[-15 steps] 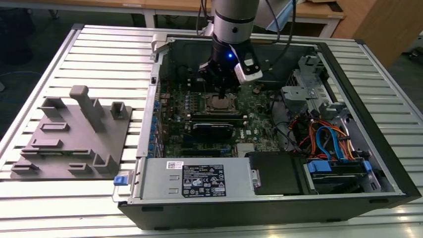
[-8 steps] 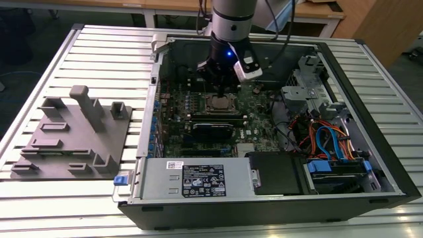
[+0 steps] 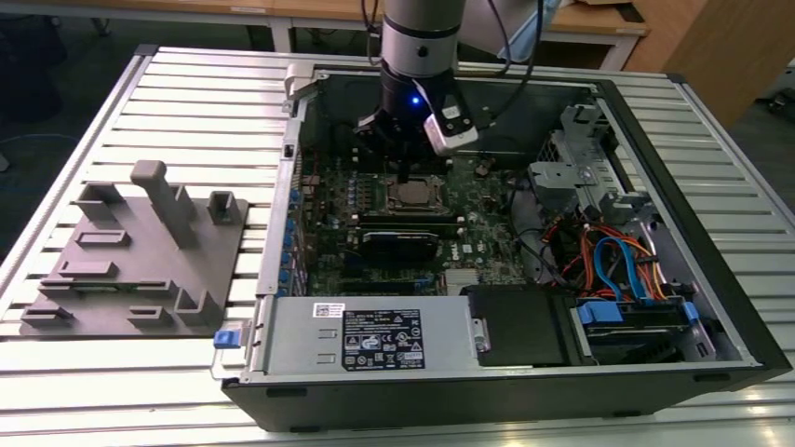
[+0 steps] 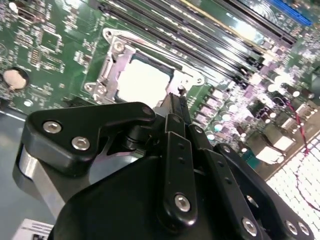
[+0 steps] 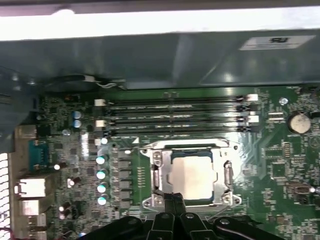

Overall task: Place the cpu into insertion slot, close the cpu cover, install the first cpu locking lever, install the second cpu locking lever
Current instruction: 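Install the first cpu locking lever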

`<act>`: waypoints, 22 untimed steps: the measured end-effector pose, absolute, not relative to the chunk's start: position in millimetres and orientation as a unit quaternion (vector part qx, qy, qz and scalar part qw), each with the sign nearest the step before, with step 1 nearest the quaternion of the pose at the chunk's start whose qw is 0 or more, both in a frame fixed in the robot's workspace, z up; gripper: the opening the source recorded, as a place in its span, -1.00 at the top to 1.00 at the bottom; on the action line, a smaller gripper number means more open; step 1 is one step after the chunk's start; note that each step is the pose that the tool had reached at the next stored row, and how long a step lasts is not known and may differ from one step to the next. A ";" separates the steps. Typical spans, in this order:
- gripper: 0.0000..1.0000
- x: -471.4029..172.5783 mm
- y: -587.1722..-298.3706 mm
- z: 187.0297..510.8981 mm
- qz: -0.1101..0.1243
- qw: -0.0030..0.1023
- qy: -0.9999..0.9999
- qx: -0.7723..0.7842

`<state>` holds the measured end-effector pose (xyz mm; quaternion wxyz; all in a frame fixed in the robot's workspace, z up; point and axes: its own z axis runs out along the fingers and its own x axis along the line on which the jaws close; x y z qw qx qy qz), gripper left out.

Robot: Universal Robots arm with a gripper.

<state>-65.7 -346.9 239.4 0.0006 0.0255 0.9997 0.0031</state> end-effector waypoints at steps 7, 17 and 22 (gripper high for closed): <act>0.80 -77.9 -346.9 239.4 0.003 0.001 1.000 0.023; 0.80 -78.2 -346.9 239.4 0.003 0.001 1.000 0.023; 0.80 -79.2 -346.9 239.3 0.003 0.001 1.000 0.023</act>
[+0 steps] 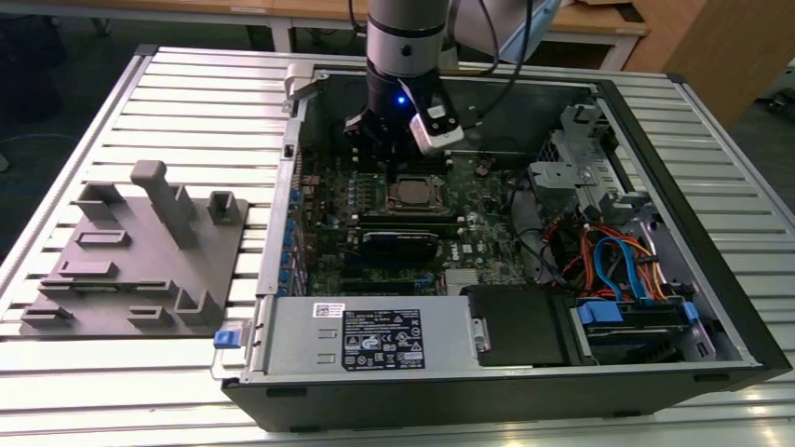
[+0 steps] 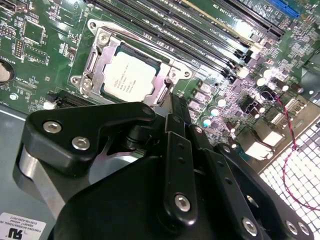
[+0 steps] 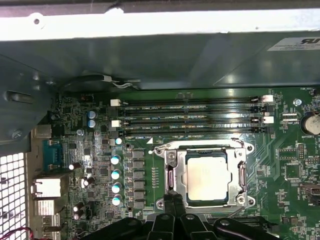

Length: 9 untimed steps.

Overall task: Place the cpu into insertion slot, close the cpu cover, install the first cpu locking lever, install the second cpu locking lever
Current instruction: 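Install the first cpu locking lever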

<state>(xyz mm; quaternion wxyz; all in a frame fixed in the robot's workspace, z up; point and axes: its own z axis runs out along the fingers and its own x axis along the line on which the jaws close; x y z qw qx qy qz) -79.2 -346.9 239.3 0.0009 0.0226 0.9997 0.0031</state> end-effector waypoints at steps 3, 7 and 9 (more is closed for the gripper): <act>0.80 -83.3 -346.9 239.4 0.003 0.001 1.000 0.022; 0.80 -93.2 -346.8 239.3 0.003 0.001 1.000 0.022; 0.80 -93.6 -346.8 239.3 0.003 0.001 1.000 0.022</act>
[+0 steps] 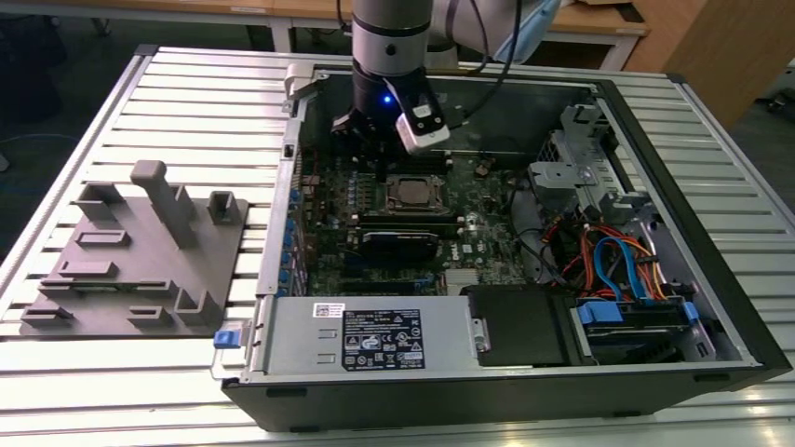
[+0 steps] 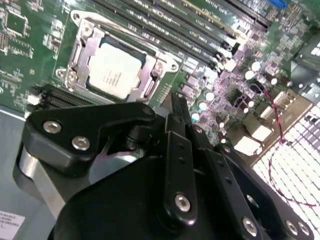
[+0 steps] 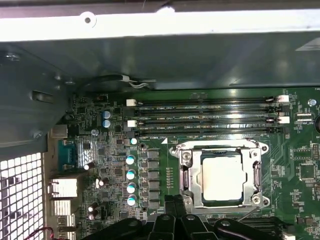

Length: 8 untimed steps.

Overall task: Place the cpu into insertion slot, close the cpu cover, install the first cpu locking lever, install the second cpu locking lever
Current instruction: 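Install the first cpu locking lever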

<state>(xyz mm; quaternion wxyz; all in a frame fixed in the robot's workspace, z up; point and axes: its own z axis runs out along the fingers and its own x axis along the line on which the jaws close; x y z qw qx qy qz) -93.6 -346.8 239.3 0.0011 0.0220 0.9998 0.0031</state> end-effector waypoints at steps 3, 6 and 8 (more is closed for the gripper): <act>0.80 -93.7 -345.1 239.3 0.004 0.001 1.000 0.021; 0.80 -93.8 -343.6 239.2 0.019 0.001 1.000 0.021; 0.80 -94.9 -342.6 239.3 0.026 0.001 0.999 0.021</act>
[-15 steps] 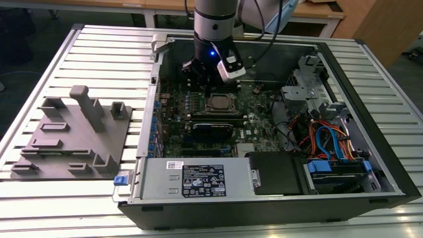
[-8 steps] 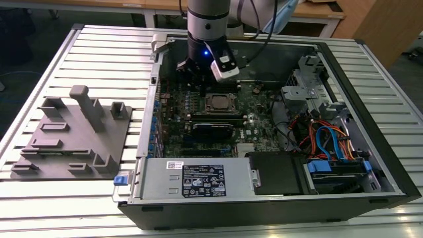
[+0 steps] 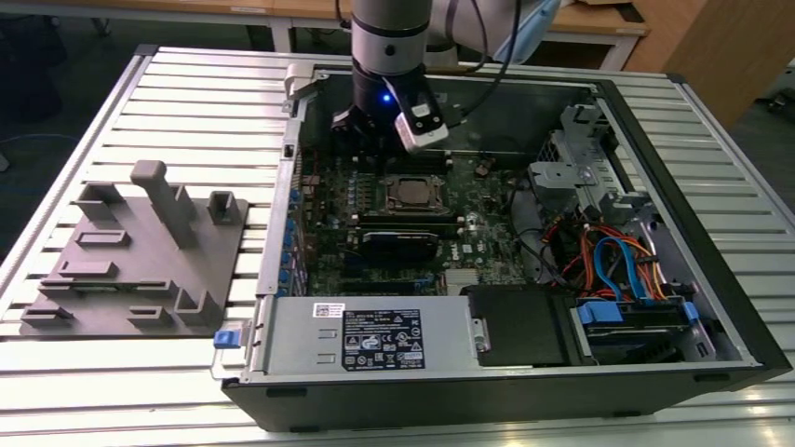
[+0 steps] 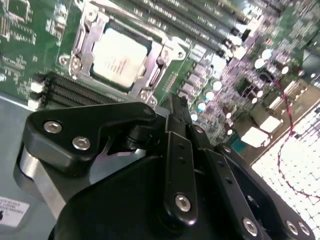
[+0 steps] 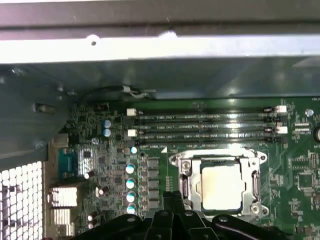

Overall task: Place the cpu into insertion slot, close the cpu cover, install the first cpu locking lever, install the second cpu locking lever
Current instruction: 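Install the first cpu locking lever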

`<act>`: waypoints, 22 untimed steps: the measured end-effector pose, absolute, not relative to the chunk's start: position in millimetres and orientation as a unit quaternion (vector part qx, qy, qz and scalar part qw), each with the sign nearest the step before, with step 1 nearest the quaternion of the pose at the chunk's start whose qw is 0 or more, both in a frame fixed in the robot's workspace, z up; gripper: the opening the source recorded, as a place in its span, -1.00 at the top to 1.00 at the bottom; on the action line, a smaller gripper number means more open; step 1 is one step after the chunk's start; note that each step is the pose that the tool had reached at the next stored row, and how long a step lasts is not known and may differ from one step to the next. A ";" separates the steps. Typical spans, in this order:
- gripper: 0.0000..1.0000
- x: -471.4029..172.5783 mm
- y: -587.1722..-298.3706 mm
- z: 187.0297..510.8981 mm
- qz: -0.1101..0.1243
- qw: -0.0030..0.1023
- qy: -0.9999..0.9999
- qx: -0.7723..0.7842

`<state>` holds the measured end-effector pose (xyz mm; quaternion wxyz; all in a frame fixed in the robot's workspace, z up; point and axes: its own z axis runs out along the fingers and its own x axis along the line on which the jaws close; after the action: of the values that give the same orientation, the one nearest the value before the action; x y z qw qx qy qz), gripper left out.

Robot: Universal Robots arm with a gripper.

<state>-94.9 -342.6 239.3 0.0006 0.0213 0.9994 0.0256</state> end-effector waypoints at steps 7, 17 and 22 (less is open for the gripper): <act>0.80 -101.7 -330.4 239.0 0.027 0.001 0.999 0.021; 0.80 -103.1 -317.7 240.4 0.028 0.008 0.999 0.021; 0.80 -103.0 -311.1 242.4 0.028 0.009 0.999 0.021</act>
<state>-103.0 -311.1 242.4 0.0094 0.0209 0.9994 0.0276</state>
